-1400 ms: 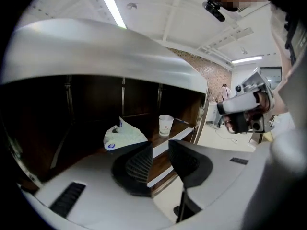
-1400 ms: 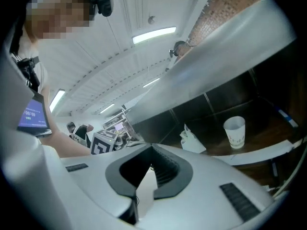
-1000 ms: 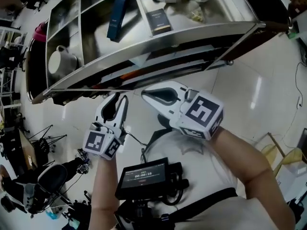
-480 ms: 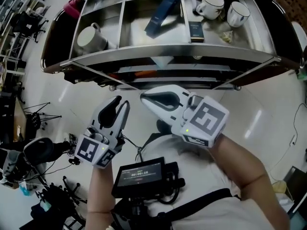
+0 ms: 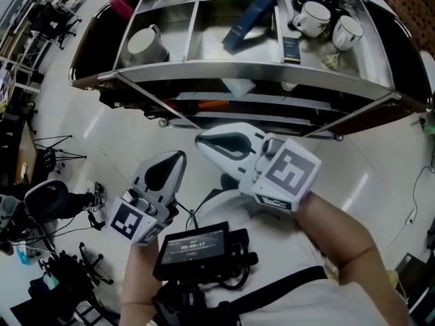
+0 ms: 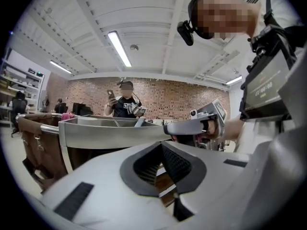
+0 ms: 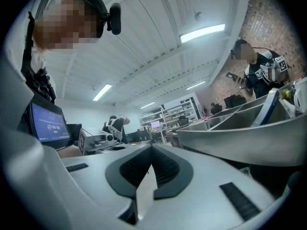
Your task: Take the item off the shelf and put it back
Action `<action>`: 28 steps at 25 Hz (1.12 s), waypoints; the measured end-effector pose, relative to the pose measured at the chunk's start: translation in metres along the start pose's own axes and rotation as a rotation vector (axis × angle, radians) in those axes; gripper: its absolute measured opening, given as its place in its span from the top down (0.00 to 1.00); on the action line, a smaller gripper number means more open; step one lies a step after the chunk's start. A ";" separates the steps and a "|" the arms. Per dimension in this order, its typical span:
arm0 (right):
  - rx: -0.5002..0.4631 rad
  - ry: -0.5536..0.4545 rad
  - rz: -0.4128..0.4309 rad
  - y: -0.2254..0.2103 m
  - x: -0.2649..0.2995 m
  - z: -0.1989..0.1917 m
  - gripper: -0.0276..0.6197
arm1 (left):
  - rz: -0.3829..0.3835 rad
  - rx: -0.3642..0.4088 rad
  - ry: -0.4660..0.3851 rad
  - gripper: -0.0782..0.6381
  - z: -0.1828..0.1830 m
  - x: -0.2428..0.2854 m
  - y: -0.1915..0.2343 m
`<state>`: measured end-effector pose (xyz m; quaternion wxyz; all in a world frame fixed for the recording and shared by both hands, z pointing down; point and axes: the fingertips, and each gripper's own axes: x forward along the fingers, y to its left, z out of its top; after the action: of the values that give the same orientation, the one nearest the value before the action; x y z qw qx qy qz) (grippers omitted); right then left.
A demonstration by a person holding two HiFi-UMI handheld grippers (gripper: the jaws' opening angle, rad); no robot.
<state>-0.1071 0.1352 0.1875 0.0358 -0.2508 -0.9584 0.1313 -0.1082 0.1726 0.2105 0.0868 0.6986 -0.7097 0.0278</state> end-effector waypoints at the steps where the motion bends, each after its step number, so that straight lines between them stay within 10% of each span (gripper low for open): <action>1: -0.010 -0.008 0.000 0.000 0.001 0.000 0.95 | 0.007 -0.010 -0.004 0.88 0.000 -0.001 0.000; 28: -0.035 0.067 0.019 0.010 0.000 -0.010 0.95 | 0.012 -0.031 -0.015 0.88 0.000 0.001 -0.001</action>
<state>-0.1009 0.1457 0.1947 0.0621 -0.2648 -0.9564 0.1063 -0.1071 0.1713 0.2106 0.0919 0.6930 -0.7150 0.0121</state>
